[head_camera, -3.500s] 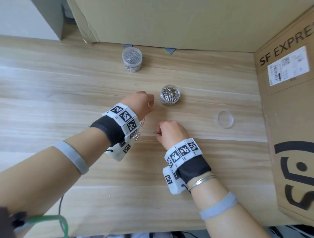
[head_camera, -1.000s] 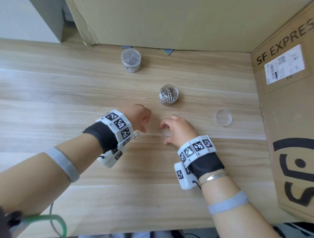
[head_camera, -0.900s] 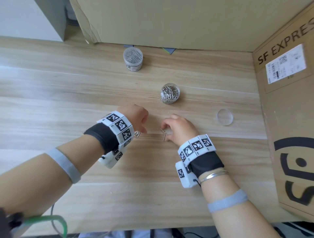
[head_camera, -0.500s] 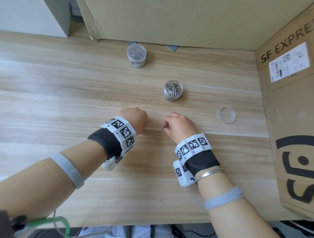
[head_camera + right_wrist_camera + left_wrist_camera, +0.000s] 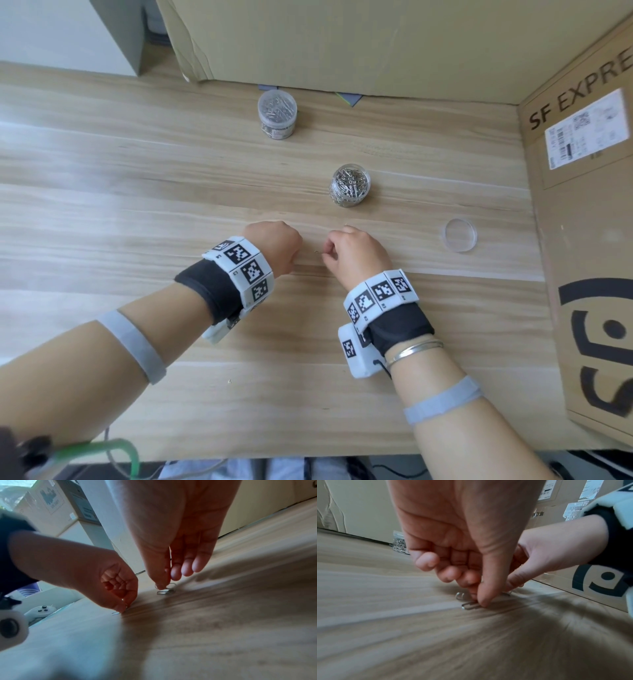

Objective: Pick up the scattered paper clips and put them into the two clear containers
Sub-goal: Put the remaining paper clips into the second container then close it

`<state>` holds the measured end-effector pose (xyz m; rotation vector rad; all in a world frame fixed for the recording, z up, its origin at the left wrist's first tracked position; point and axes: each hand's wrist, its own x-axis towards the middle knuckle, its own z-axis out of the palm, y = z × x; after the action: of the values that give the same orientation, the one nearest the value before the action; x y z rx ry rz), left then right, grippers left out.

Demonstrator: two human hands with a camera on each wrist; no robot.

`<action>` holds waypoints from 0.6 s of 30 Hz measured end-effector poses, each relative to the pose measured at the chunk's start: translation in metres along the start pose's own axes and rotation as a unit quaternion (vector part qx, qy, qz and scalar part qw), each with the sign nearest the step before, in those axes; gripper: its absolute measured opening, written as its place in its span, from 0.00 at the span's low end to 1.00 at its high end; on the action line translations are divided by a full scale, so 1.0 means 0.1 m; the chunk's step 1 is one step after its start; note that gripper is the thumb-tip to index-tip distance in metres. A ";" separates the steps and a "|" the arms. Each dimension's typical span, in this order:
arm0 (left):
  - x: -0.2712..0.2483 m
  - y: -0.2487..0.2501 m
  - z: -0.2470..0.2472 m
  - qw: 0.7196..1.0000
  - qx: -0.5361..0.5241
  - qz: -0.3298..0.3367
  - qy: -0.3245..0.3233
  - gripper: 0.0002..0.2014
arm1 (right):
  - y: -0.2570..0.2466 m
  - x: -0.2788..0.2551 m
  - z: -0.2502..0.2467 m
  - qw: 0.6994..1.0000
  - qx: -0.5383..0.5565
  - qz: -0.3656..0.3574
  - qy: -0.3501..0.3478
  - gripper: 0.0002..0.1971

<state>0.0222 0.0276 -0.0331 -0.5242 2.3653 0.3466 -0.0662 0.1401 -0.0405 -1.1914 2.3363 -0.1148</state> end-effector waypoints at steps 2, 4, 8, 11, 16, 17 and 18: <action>0.01 0.00 0.01 1.000 0.010 0.002 0.001 0.09 | -0.01 0.03 0.01 1.000 -0.003 0.003 -0.008 0.07; 0.02 0.00 0.02 1.000 0.016 0.006 -0.001 0.10 | -0.03 0.05 0.01 1.000 -0.018 0.003 -0.019 0.08; 0.04 0.00 0.00 1.000 0.001 0.005 -0.021 0.11 | -0.06 0.08 0.01 0.998 -0.039 0.004 -0.047 0.11; 0.05 0.00 -0.02 0.999 -0.011 0.009 -0.038 0.11 | -0.07 0.11 -0.01 0.997 -0.039 0.004 -0.068 0.11; 0.09 -0.01 0.00 0.998 -0.021 0.036 -0.046 0.12 | -0.04 0.11 0.01 0.997 -0.046 -0.001 -0.059 0.10; 0.10 -0.01 -0.01 0.998 -0.019 0.045 -0.047 0.12 | -0.03 0.11 0.02 0.997 -0.046 0.000 -0.058 0.09; 0.10 0.00 -0.01 0.997 -0.016 0.054 -0.045 0.12 | -0.02 0.11 0.02 0.998 -0.040 0.001 -0.057 0.08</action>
<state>0.0147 0.0245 -0.0392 -0.3881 2.3095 0.4474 -0.0696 0.1307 -0.0461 -1.2008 2.2604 0.0468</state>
